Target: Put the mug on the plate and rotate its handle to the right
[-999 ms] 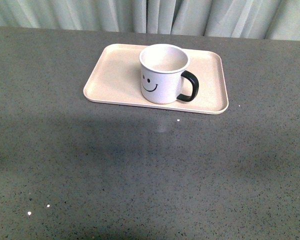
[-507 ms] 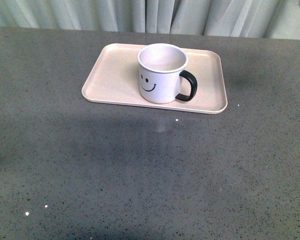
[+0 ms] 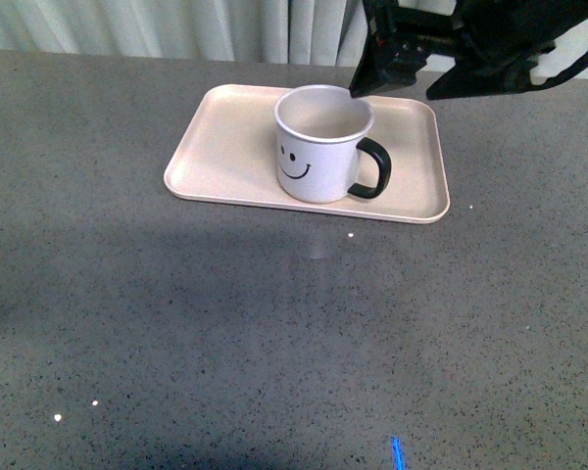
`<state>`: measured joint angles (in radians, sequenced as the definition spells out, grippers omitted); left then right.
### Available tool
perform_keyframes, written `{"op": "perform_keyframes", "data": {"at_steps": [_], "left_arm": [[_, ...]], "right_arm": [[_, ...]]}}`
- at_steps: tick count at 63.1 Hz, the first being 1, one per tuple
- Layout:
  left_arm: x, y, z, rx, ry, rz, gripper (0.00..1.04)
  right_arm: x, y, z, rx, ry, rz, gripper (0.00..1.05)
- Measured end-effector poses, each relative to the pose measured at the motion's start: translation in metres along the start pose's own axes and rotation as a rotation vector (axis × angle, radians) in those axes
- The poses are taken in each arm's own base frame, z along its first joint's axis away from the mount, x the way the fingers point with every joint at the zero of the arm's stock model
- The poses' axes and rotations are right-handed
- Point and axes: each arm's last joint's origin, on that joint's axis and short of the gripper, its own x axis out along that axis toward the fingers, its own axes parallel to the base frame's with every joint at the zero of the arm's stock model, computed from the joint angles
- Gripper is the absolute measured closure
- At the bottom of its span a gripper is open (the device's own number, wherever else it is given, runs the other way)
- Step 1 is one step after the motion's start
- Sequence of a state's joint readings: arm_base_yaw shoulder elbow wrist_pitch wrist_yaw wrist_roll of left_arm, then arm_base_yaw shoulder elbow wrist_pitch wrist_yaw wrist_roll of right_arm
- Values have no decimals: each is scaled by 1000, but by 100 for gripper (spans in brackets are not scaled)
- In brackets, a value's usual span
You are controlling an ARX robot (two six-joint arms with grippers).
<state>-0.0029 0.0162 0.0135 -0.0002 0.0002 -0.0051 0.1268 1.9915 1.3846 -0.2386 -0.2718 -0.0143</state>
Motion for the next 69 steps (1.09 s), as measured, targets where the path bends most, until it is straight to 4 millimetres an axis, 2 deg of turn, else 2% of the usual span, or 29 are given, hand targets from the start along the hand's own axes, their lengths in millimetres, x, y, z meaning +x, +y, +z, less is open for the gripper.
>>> {"op": "perform_keyframes", "data": {"at_steps": [12, 29, 37, 42, 47, 69], "left_arm": [[0, 0, 0, 0, 0, 0, 9], [0, 0, 0, 0, 0, 0, 9], [0, 0, 0, 0, 0, 0, 9], [0, 0, 0, 0, 0, 0, 9], [0, 0, 0, 0, 0, 0, 9], [0, 0, 0, 0, 0, 0, 9]], "right_arm": [[27, 5, 2, 5, 53, -4, 9], [45, 3, 13, 40, 70, -8, 9], [53, 5, 15, 37, 87, -18, 14], [60, 7, 16, 37, 102, -22, 28], [68, 8, 18, 41, 110, -32, 48], [71, 7, 30, 47, 108, -61, 102]]}}
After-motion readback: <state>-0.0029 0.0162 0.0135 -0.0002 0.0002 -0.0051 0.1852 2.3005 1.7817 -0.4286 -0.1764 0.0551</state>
